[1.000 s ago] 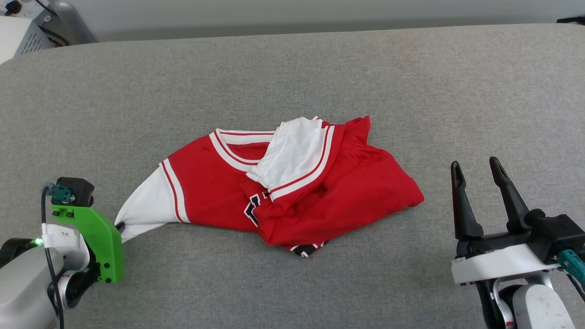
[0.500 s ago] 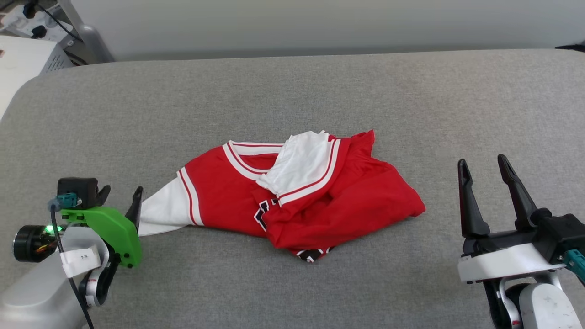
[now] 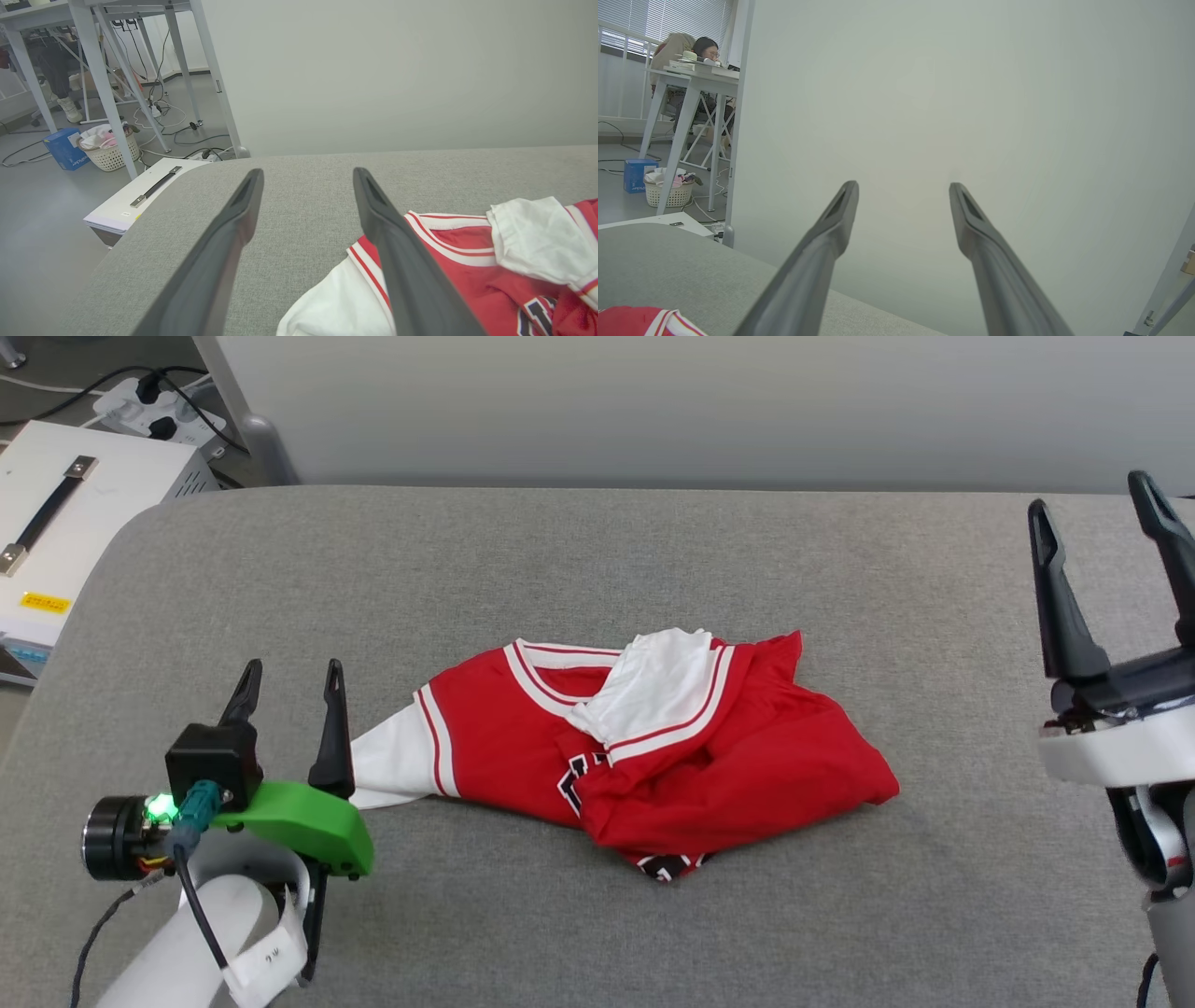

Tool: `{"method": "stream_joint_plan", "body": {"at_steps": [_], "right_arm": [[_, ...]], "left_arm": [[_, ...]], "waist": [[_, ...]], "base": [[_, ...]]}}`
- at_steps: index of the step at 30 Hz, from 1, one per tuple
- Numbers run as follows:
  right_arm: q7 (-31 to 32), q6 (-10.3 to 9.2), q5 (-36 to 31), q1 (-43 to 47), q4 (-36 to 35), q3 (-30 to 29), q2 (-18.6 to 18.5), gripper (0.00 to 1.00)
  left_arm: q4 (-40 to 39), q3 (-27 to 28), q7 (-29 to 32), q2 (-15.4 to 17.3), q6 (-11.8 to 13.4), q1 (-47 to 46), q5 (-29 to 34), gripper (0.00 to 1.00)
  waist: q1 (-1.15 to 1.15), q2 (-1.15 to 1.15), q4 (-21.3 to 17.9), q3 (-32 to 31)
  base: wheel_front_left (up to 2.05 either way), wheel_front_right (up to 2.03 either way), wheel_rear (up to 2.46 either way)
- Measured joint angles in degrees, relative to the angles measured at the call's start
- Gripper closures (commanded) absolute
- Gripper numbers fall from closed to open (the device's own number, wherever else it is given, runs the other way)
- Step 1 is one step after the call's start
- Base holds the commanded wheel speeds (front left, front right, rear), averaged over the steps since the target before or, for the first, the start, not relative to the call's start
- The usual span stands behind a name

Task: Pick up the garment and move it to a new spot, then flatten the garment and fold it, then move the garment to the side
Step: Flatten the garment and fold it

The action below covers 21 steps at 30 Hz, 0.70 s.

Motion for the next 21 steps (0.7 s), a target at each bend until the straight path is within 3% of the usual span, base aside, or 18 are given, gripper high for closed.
{"method": "stream_joint_plan", "body": {"at_steps": [6, 9, 17, 21], "right_arm": [[0.01, 0.00, 4.90, -6.78, 4.75, 8.23, -8.49, 0.00], [4.95, 0.00, 9.13, -10.34, 7.20, 14.30, -12.50, 0.00], [29.58, 0.00, 27.16, -19.84, 10.20, 31.60, -22.53, 0.00], [41.59, 0.00, 34.88, -22.80, 11.57, 37.83, -24.84, 0.00]], "left_arm": [[-5.53, 8.18, 0.01, -5.34, 0.34, 7.58, 7.99, 0.00], [-7.26, 11.24, 0.01, -8.03, -0.35, 10.35, 11.21, 0.00], [-9.32, 17.26, 0.00, -14.62, -5.11, 13.48, 17.91, 0.00], [-9.29, 19.71, 0.00, -17.23, -7.51, 13.82, 20.41, 0.00]], "waist": [[0.00, 0.00, 0.60, -0.07], [0.00, 0.00, 0.90, 0.14], [0.00, 0.00, 1.88, 2.05], [0.00, 0.00, 2.44, 3.52]], "base": [[0.00, 0.00, 0.00], [0.00, 0.00, 0.00], [0.00, 0.00, 0.00], [0.00, 0.00, 0.00]]}}
